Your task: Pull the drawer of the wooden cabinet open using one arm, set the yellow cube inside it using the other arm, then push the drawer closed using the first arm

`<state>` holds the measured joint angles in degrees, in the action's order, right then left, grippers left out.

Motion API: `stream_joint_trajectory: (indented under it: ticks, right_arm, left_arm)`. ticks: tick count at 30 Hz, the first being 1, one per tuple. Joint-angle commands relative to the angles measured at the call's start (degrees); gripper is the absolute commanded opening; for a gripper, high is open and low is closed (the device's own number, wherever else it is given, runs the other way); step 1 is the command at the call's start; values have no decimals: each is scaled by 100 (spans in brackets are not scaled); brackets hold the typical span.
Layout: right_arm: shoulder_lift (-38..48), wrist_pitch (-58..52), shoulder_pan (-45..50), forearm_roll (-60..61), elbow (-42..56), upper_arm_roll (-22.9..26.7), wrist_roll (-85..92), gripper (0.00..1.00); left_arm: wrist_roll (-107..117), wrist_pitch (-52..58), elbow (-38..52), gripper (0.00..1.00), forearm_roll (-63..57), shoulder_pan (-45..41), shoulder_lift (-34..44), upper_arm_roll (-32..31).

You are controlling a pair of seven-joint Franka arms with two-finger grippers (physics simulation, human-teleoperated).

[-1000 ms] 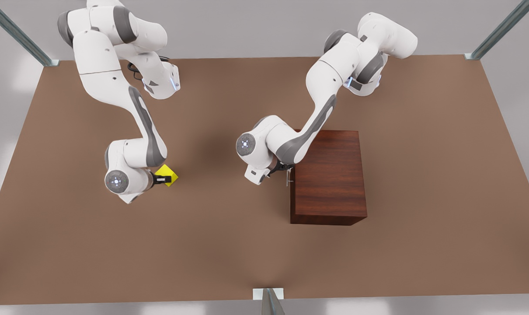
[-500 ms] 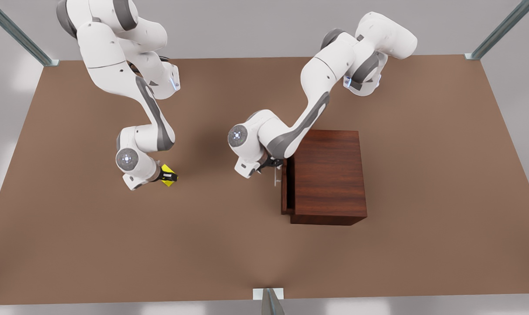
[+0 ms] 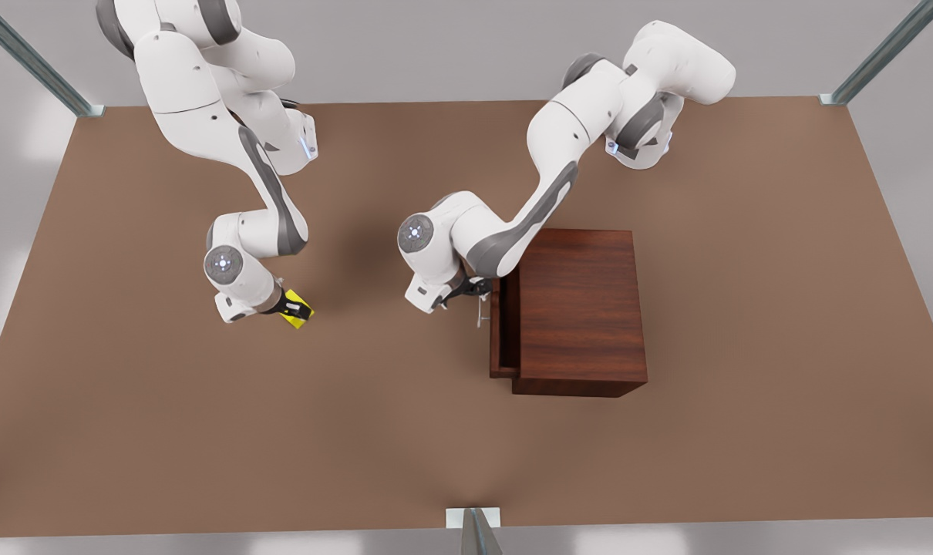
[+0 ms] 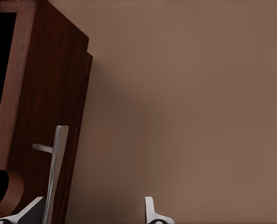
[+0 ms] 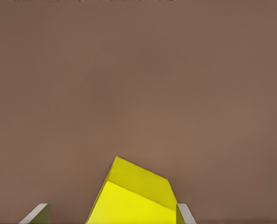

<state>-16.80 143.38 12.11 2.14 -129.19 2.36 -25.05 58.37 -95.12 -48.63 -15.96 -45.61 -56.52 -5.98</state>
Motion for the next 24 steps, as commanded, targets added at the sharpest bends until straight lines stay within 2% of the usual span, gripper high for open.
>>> stream_joint_trajectory:
  ticks: [1,16,24]
  right_arm:
    - [-25,217,2,5,-27,1,-764,100]
    - [-386,234,2,-65,43,10,-756,100]
    - [-271,155,2,-91,43,1,-747,100]
  left_arm:
    - [61,-103,46,100,-3,0,-34,0]
    - [61,-270,90,100,-3,-194,-34,0]
    - [61,-639,90,100,-3,-255,-60,0]
